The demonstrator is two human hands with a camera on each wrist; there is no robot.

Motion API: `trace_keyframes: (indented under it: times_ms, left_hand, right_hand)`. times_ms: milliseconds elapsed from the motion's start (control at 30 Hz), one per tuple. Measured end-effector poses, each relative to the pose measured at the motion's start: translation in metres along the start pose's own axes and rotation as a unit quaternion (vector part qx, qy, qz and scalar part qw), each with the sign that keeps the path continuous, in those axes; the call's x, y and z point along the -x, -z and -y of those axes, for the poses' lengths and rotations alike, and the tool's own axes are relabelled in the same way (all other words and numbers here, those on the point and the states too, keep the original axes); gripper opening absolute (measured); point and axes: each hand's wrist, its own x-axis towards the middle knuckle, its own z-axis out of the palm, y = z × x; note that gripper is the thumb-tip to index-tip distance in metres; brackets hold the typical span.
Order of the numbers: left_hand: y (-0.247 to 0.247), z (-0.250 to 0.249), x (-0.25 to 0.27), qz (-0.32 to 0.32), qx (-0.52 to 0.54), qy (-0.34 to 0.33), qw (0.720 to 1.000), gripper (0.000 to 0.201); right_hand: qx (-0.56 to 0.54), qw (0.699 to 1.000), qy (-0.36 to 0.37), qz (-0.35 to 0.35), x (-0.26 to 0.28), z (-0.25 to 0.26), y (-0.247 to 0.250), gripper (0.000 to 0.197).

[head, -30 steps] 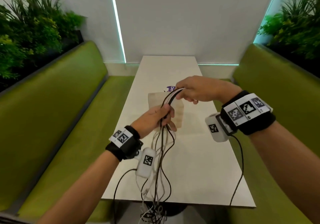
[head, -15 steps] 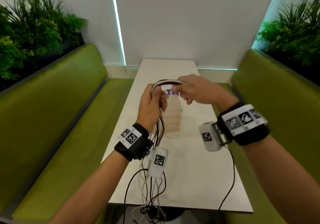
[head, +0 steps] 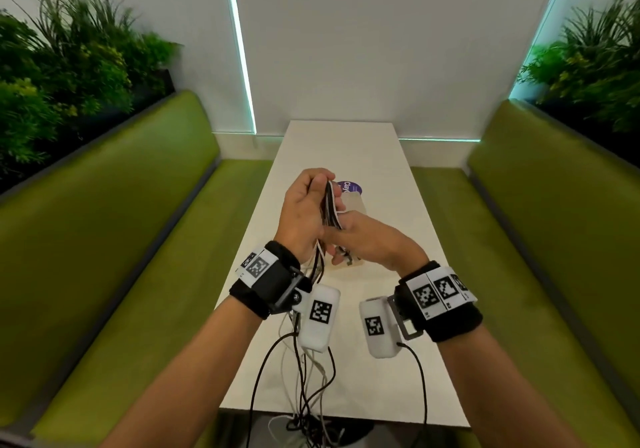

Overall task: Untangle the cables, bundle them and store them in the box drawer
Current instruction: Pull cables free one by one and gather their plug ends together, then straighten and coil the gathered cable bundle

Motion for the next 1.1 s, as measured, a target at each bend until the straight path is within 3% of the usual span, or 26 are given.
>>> trace_keyframes:
  times_ms: [167, 233, 400, 500, 633, 1000, 1100]
  left_hand:
    - [-0.001, -0.007, 0.002, 0.033, 0.151, 0.124, 0.980, 0.021]
    - [-0.002, -0.012, -0.001, 0.040, 0.166, 0.145, 0.975, 0.023]
    - [-0.002, -0.021, -0.004, 0.113, 0.142, 0.144, 0.973, 0.029]
    - [-0.003, -0.020, -0.003, 0.139, 0.136, 0.156, 0.969, 0.031]
    - [-0.006, -0.020, -0.001, 0.160, 0.127, 0.173, 0.963, 0.037]
    - [-0.005, -0.019, -0.005, 0.165, 0.087, 0.126, 0.974, 0.037]
    - [0.004, -0.013, -0.008, 0.148, -0.007, 0.063, 0.987, 0.041]
  right_hand:
    - [0.095, 0.995, 0.003, 0.024, -0.003, -0.006, 0.011, 0.019]
    - [0.104, 0.994, 0.024, 0.016, -0.005, -0.012, 0.011, 0.027]
    - [-0.091, 0.994, 0.061, 0.007, 0.009, -0.021, -0.003, 0.025]
    - [-0.222, 0.972, 0.070, 0.015, 0.011, -0.027, -0.010, 0.036]
    - [-0.295, 0.952, 0.074, 0.021, 0.010, -0.031, -0.016, 0.035]
    - [-0.239, 0.969, 0.064, -0.023, 0.006, -0.027, -0.017, 0.033]
    - [-0.222, 0.970, 0.080, -0.053, 0.004, -0.027, -0.011, 0.031]
